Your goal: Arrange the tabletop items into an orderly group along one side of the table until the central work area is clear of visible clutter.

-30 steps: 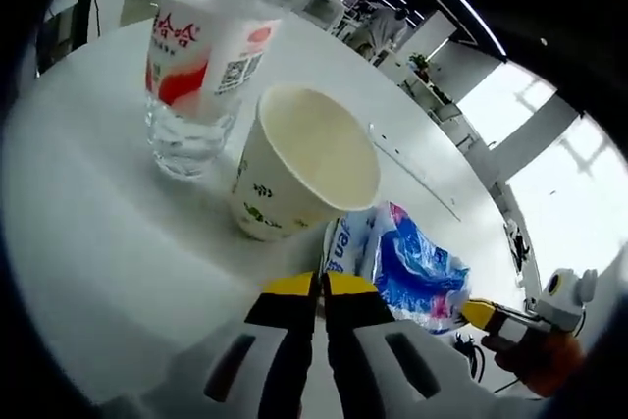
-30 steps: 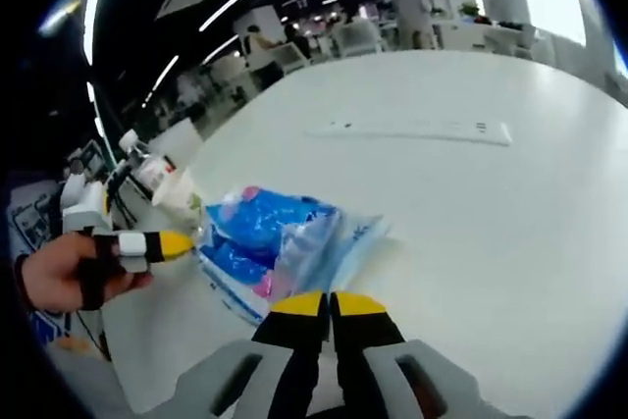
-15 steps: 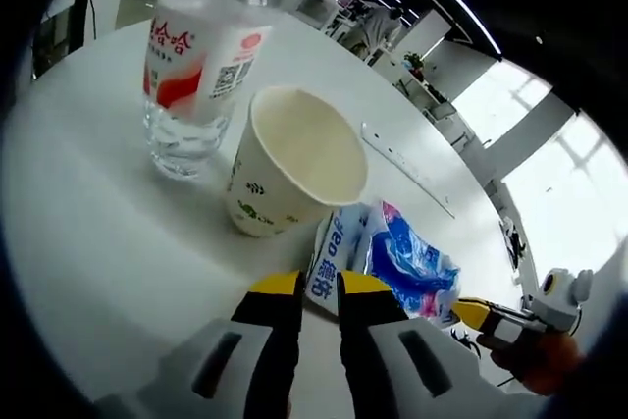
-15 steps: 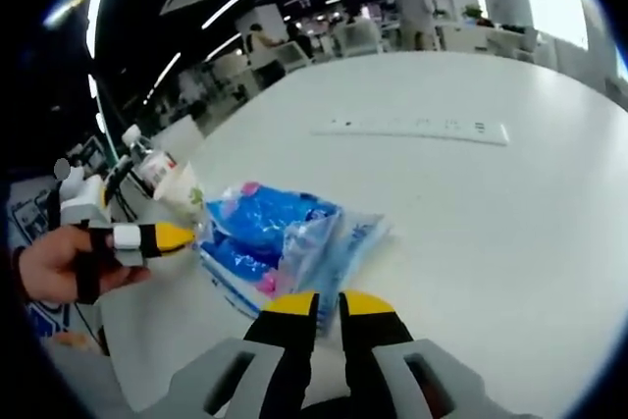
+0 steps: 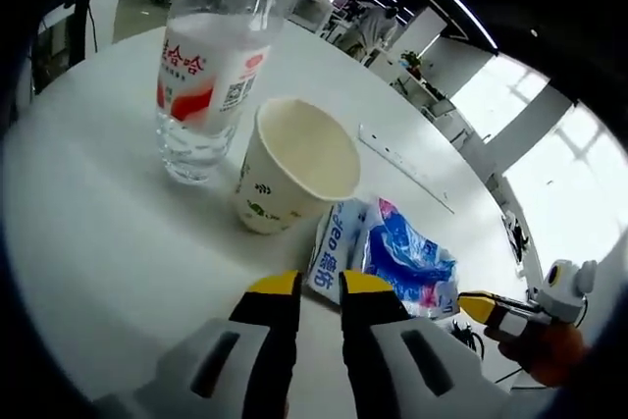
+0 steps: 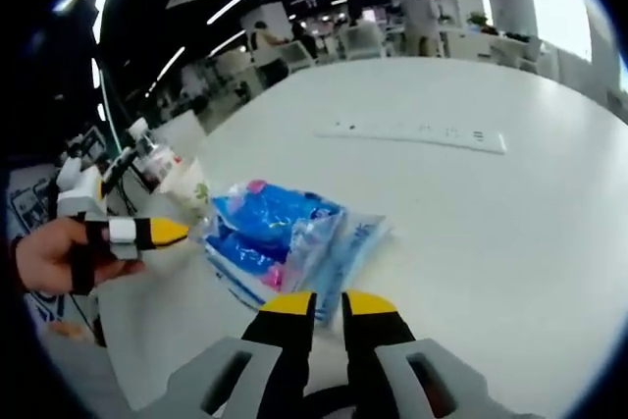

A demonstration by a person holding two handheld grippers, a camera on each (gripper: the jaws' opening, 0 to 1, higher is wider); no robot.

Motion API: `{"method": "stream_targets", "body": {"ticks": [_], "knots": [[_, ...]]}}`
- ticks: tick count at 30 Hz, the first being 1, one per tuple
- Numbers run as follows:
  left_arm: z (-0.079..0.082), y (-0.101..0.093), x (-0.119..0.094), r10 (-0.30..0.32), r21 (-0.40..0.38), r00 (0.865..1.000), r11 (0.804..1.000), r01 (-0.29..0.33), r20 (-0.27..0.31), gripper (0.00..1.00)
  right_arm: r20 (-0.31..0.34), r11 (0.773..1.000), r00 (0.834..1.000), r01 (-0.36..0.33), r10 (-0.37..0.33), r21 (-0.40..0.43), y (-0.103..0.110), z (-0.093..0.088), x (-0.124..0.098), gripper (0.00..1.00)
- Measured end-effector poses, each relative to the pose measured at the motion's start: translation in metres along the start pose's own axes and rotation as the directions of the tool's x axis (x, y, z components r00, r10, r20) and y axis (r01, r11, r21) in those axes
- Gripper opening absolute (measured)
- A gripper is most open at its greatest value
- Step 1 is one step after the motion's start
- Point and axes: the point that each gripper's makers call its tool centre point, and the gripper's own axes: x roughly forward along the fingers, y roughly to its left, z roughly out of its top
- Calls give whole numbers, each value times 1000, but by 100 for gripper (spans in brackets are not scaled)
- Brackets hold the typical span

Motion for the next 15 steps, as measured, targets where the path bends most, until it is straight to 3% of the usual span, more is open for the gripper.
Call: {"method": "stream_targets", "body": {"ticks": [11,13,15], "knots": [[-1,-7,-4,-6,25,1000,1000,6,7,10,23,1000,1000,-1,1,5,3,9,-6,9],[-2,-9,-5,-8,71,1000,997,8,3,10,23,1000,1000,-3,3,8,4,8,-6,9],[-1,-13,-6,-14,165,1000,986,13,1,11,24,1000,1000,-5,5,10,5,8,-6,10]]}}
